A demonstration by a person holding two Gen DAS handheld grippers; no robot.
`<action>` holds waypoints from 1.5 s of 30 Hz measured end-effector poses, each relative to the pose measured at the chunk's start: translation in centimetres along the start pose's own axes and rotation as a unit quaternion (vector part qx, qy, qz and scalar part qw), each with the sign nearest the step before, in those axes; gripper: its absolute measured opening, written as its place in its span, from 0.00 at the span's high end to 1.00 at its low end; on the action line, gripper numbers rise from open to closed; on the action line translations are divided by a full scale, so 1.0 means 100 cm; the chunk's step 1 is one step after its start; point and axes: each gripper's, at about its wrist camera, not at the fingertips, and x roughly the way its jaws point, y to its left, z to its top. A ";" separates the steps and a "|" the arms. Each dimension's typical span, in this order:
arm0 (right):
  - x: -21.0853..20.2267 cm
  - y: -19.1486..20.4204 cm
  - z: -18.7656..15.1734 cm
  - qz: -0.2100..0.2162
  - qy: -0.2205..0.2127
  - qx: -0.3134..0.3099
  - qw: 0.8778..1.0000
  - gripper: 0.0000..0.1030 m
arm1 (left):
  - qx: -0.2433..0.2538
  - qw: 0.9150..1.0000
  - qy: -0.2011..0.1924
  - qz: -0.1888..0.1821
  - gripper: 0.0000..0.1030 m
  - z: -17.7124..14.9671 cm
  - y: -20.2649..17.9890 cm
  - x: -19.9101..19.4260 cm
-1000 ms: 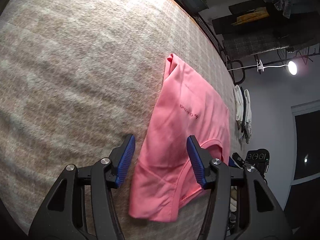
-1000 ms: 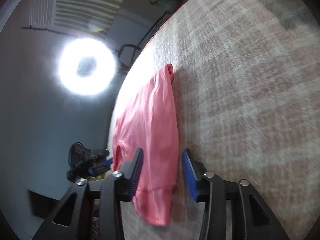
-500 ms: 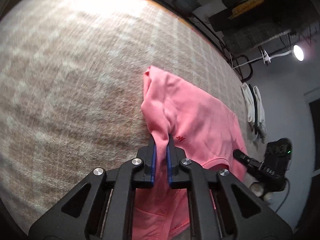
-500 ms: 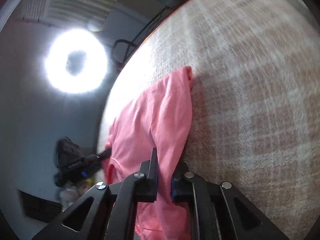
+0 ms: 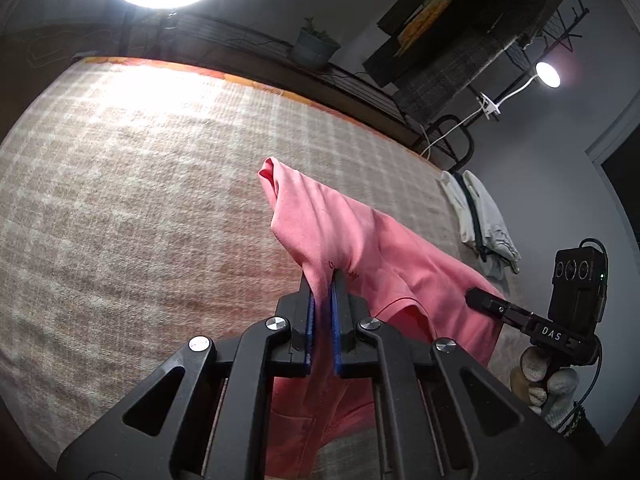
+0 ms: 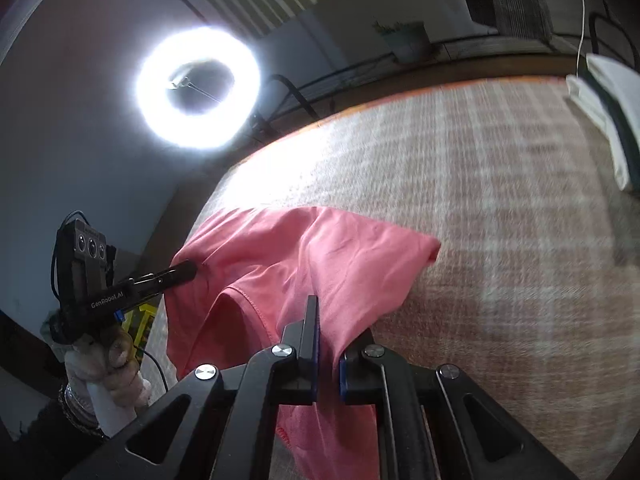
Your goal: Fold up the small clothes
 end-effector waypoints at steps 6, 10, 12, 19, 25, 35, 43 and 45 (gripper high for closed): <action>-0.034 0.001 0.016 -0.012 -0.027 -0.016 0.999 0.96 | 0.018 1.000 -0.003 -0.015 0.96 0.006 -0.035 0.005; -0.066 -0.008 0.023 -0.026 -0.046 -0.025 0.998 0.96 | 0.043 0.999 -0.008 -0.027 0.96 0.015 -0.071 0.013; -0.080 -0.013 0.024 -0.033 -0.054 -0.028 0.998 0.96 | 0.056 0.998 -0.010 -0.037 0.96 0.020 -0.093 0.018; -0.138 -0.058 0.038 -0.067 -0.086 -0.025 0.994 0.96 | 0.103 0.992 -0.011 -0.072 0.96 0.041 -0.178 0.057; -0.184 -0.105 0.055 -0.104 -0.108 -0.018 0.988 0.96 | 0.129 0.986 -0.008 -0.108 0.96 0.060 -0.245 0.106; -0.251 -0.192 0.115 -0.170 -0.144 -0.026 0.974 0.96 | 0.147 0.977 -0.024 -0.151 0.96 0.095 -0.352 0.198; -0.248 -0.258 0.155 -0.192 -0.148 -0.029 0.970 0.96 | 0.136 0.981 -0.018 -0.134 0.96 0.113 -0.388 0.268; -0.240 -0.276 0.158 -0.193 -0.141 -0.020 0.971 0.96 | 0.128 0.986 0.005 -0.111 0.96 0.114 -0.386 0.292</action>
